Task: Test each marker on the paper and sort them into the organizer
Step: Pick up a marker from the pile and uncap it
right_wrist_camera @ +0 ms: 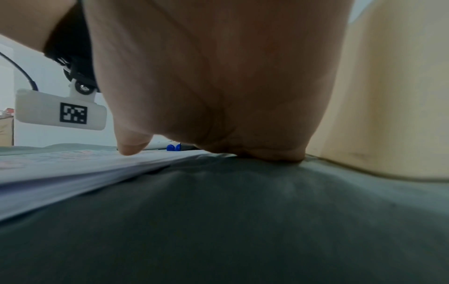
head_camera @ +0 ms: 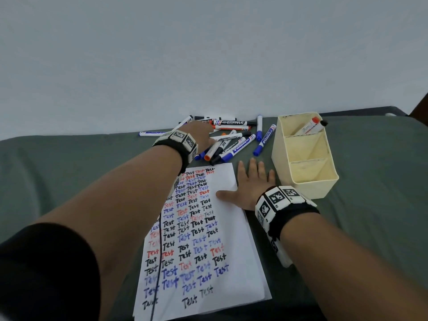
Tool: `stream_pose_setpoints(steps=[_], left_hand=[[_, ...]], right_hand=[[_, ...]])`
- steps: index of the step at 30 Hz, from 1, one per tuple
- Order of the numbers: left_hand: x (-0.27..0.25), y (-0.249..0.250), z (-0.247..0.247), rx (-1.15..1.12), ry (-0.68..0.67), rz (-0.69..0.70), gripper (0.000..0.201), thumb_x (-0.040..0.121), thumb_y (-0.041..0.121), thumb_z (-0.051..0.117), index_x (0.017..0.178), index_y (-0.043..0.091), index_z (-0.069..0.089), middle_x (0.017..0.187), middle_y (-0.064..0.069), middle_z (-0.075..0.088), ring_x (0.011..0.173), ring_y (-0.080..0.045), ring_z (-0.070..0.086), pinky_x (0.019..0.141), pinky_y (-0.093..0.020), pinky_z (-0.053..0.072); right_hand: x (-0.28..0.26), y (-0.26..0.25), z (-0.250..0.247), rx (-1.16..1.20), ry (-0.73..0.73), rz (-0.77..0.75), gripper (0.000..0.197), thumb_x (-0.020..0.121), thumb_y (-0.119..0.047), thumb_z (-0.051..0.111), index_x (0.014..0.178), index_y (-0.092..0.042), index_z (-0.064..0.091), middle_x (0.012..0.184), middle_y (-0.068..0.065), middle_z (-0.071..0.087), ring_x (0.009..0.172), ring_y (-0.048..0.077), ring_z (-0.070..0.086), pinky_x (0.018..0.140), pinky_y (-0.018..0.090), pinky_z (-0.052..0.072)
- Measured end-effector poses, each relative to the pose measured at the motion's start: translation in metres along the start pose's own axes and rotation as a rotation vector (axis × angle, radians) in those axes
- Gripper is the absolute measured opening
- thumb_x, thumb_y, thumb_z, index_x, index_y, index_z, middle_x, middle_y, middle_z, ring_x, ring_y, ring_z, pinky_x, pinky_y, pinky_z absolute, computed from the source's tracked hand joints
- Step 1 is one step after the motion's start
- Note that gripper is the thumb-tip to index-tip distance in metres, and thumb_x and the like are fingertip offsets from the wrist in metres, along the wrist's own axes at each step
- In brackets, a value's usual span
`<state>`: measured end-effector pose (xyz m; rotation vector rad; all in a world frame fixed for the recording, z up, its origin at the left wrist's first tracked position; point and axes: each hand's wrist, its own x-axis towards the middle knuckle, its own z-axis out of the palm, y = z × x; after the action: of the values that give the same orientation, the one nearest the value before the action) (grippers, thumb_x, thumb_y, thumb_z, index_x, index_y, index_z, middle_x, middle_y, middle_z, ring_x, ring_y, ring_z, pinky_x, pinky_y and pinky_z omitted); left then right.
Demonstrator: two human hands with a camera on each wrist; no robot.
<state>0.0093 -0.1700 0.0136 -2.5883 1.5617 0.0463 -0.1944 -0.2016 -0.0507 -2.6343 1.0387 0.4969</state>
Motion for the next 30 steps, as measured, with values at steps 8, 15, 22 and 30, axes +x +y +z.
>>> stream_pose_setpoints(steps=[8,15,22,30], left_hand=[[-0.007,-0.006,0.009,-0.115,0.181,0.006,0.020,0.097,0.026,0.054,0.108,0.016,0.068,0.092,0.002,0.062,0.085,-0.018,0.057,0.073,-0.027,0.043],[-0.061,-0.021,0.007,-0.278,0.431,0.140,0.016,0.093,0.021,0.066,0.106,0.015,0.072,0.078,0.015,0.043,0.067,-0.005,0.043,0.060,-0.015,0.030],[-0.132,-0.015,0.009,-0.229,0.525,0.507,0.016,0.089,0.010,0.072,0.105,0.007,0.073,0.086,-0.002,0.062,0.081,-0.018,0.054,0.077,-0.023,0.041],[-0.151,-0.007,0.017,-0.329,0.392,0.407,0.044,0.091,0.038,0.070,0.130,0.023,0.056,0.104,0.016,0.048,0.092,0.005,0.040,0.085,-0.014,0.037]], right_hand=[[0.001,0.003,-0.009,0.189,0.172,-0.112,0.103,0.087,-0.076,0.047,0.161,-0.026,-0.006,0.170,0.006,0.004,0.156,0.031,0.005,0.121,0.063,0.012],[-0.004,0.002,-0.016,0.263,0.473,-0.255,0.090,0.094,-0.051,0.059,0.158,-0.033,0.000,0.139,0.008,0.046,0.125,0.030,0.049,0.097,0.044,0.048],[-0.014,0.001,-0.022,0.206,0.475,-0.384,0.070,0.097,-0.044,0.059,0.154,-0.045,0.018,0.119,0.005,0.056,0.105,0.026,0.059,0.083,0.039,0.053],[-0.017,-0.002,-0.024,0.262,0.537,-0.434,0.020,0.096,-0.025,0.060,0.115,-0.029,0.062,0.096,-0.007,0.054,0.093,0.018,0.059,0.071,0.030,0.041]])
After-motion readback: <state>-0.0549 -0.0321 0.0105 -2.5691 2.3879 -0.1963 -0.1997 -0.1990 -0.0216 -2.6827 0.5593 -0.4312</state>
